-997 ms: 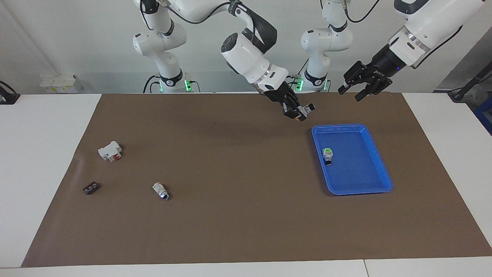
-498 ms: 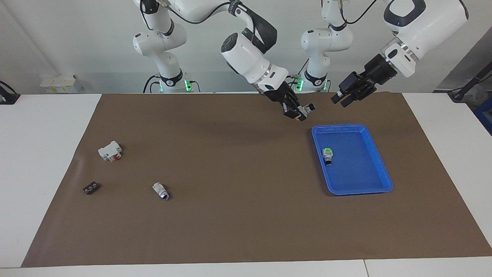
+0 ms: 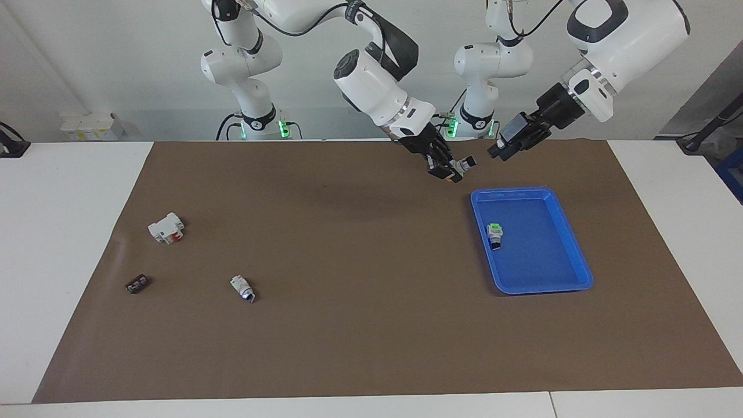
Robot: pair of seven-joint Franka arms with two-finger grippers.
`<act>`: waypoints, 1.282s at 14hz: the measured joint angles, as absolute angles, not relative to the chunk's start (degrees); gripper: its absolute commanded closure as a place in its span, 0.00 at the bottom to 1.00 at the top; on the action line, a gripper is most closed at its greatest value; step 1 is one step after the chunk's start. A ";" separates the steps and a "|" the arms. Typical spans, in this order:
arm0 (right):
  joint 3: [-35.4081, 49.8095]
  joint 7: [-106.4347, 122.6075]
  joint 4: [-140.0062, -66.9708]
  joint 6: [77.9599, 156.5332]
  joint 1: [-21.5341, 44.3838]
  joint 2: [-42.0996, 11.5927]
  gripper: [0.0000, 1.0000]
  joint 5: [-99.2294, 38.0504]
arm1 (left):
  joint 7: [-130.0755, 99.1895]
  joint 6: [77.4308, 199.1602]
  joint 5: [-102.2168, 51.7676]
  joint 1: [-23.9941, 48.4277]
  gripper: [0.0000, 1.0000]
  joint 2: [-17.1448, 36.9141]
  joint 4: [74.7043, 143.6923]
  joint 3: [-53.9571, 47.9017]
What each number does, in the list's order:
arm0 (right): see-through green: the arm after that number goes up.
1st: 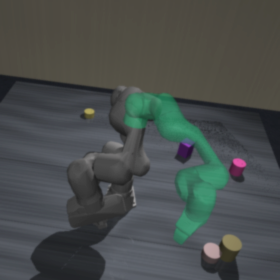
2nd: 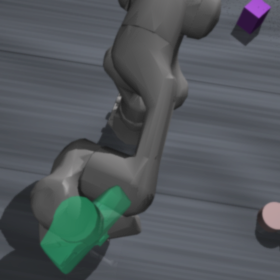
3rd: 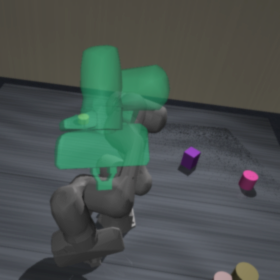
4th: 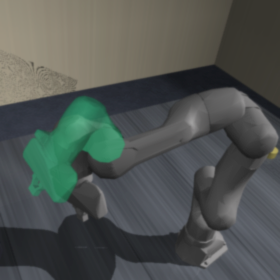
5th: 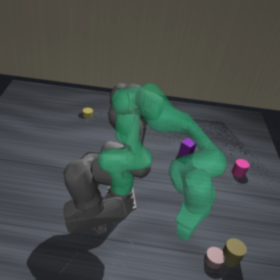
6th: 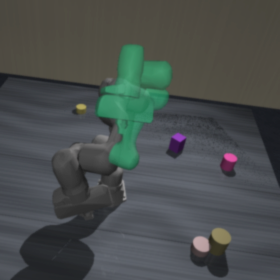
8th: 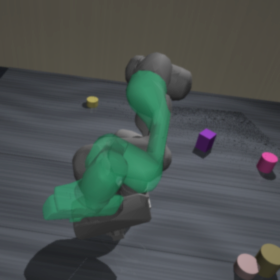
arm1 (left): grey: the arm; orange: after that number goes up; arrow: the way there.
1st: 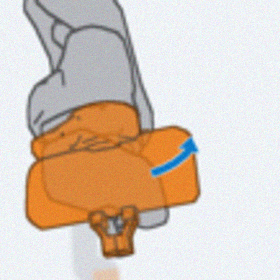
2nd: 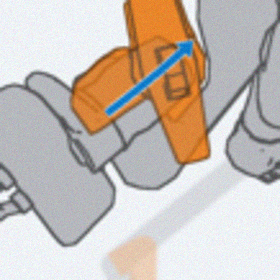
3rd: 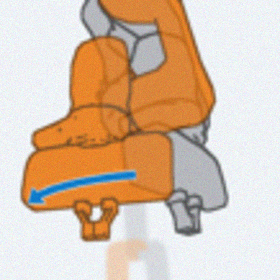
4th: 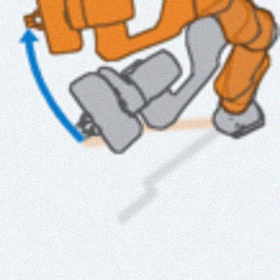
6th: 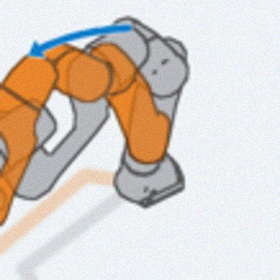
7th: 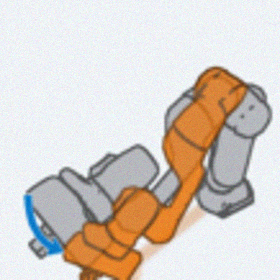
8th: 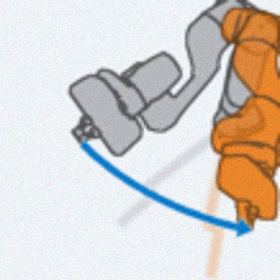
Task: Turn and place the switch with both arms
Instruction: 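Hold the switch with the right gripper while the left gripper approaches, then grasp the switch with the left gripper from the right gripper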
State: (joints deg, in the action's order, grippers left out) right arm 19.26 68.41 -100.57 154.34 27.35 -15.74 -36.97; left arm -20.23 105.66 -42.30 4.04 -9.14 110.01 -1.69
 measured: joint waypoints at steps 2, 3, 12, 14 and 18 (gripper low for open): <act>19.26 68.38 -100.56 154.34 27.35 -15.74 1.00 -36.97 | -20.24 106.05 -43.83 4.04 0.55 -9.15 110.98 -1.64; 19.26 68.29 -100.51 154.34 27.35 -15.73 1.00 -36.97 | -20.34 106.22 -44.78 4.04 0.56 -9.15 111.45 -1.60; 19.26 63.33 -100.34 154.34 27.35 -15.51 1.00 -37.01 | -20.36 106.69 -46.39 4.04 0.64 -9.16 114.14 -1.58; 19.26 63.27 -100.34 154.34 27.35 -15.51 1.00 -37.01 | -20.38 106.69 -46.40 4.05 0.67 -9.18 114.17 -1.59; 19.26 63.26 -100.34 154.34 27.35 -15.51 1.00 -37.01 | -20.38 106.67 -46.43 4.27 0.68 -9.20 114.26 -1.84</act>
State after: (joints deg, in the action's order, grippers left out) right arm 19.26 63.26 -100.34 154.34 27.35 -15.51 -37.01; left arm -20.38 106.67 -46.43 4.27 -9.20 114.26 -1.84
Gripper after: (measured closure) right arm 0.665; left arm 0.674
